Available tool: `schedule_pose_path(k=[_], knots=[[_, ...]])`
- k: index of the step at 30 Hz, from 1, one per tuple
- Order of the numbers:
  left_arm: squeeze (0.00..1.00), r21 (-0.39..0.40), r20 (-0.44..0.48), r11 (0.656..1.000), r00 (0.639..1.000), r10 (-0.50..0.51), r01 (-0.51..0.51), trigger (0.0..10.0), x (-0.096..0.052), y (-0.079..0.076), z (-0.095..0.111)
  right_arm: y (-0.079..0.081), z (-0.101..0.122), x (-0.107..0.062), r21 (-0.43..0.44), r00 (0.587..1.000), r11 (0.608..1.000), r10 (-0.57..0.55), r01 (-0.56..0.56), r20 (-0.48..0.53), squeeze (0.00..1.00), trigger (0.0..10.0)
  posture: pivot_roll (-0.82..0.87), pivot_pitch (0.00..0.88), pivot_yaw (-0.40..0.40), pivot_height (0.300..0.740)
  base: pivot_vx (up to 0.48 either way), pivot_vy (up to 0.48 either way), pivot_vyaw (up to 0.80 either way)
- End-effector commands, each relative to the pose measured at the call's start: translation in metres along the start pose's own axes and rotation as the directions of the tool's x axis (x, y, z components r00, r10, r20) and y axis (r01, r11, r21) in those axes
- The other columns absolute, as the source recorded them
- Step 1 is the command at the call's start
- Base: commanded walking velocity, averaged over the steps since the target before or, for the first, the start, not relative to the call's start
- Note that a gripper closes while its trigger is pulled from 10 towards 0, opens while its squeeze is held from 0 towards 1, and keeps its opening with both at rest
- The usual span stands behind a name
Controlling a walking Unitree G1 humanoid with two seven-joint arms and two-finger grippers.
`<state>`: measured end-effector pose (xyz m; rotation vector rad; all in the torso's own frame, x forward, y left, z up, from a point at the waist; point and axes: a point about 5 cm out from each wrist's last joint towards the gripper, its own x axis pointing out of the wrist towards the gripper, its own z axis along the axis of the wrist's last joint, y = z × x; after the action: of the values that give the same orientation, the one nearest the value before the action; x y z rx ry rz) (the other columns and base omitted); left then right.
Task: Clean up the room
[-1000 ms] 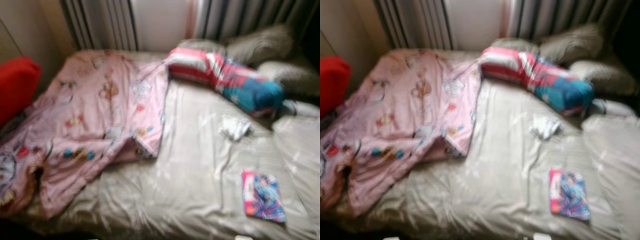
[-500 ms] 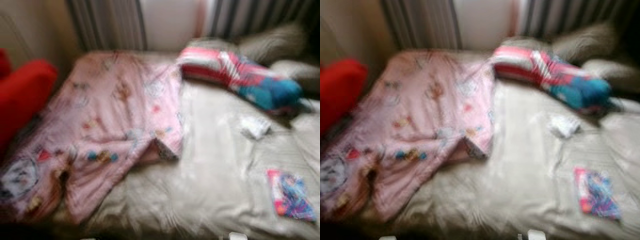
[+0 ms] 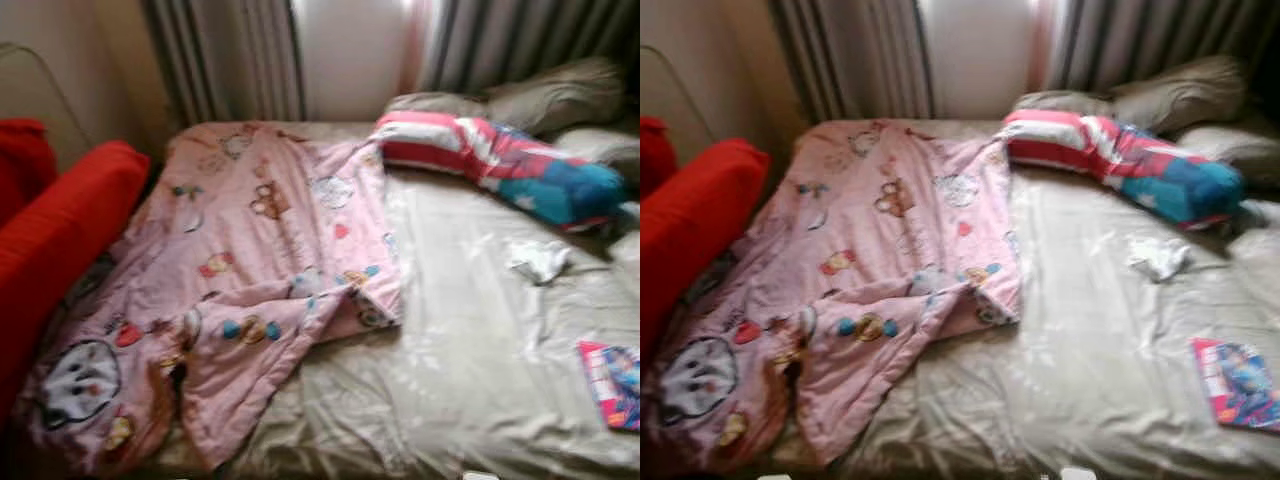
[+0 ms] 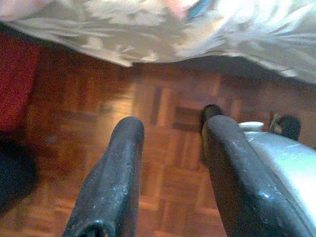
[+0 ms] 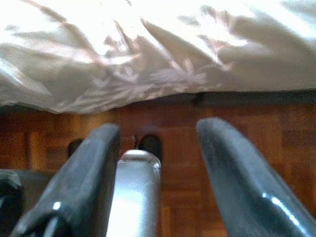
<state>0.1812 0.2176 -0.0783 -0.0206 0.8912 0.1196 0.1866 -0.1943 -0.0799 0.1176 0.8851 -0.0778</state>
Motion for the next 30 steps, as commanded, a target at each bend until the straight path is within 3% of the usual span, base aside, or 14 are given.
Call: schedule_pose_path(k=[1, 8, 17, 27, 30], knots=[[0.0, -0.01, -0.029, 1.0, 1.0, 0.011, -0.012, 10.0, -0.002, 0.004, -0.009, 0.001, -0.009, -0.002, -0.002, 1.0, 1.0, -0.001, 0.001, -0.026, 0.0, 10.0, -0.04, 0.157, 0.014, 0.74, 0.0, 0.412, 0.0], [0.0, -0.02, -0.041, 1.0, 0.999, 0.019, -0.02, 10.0, -0.003, 0.004, -0.012, 0.005, -0.005, 0.0, -0.031, 1.0, 1.0, 0.002, -0.002, -0.011, 0.0, 10.0, -0.04, 0.164, 0.008, 0.74, 0.0, 0.411, 0.0], [0.0, -0.021, -0.049, 0.999, 0.998, 0.026, -0.027, 10.0, -0.003, 0.007, -0.011, 0.004, -0.003, 0.0, -0.026, 1.0, 1.0, 0.009, -0.009, -0.006, 0.0, 10.0, -0.04, 0.169, 0.01, 0.74, 0.0, 0.406, 0.77], [0.0, -0.02, -0.055, 0.999, 0.998, 0.034, -0.035, 10.0, -0.005, 0.016, -0.014, 0.0, -0.004, -0.001, 0.008, 1.0, 1.0, -0.005, 0.005, -0.009, 0.0, 10.0, -0.04, 0.172, 0.014, 0.74, 0.0, 0.397, 0.0], [0.0, -0.019, -0.054, 0.999, 0.998, 0.034, -0.035, 10.0, -0.005, 0.018, -0.015, 0.001, -0.003, -0.001, 0.009, 1.0, 1.0, -0.004, 0.004, -0.001, 0.0, 10.0, -0.04, 0.172, 0.014, 0.74, 0.0, 0.0, 0.0]])
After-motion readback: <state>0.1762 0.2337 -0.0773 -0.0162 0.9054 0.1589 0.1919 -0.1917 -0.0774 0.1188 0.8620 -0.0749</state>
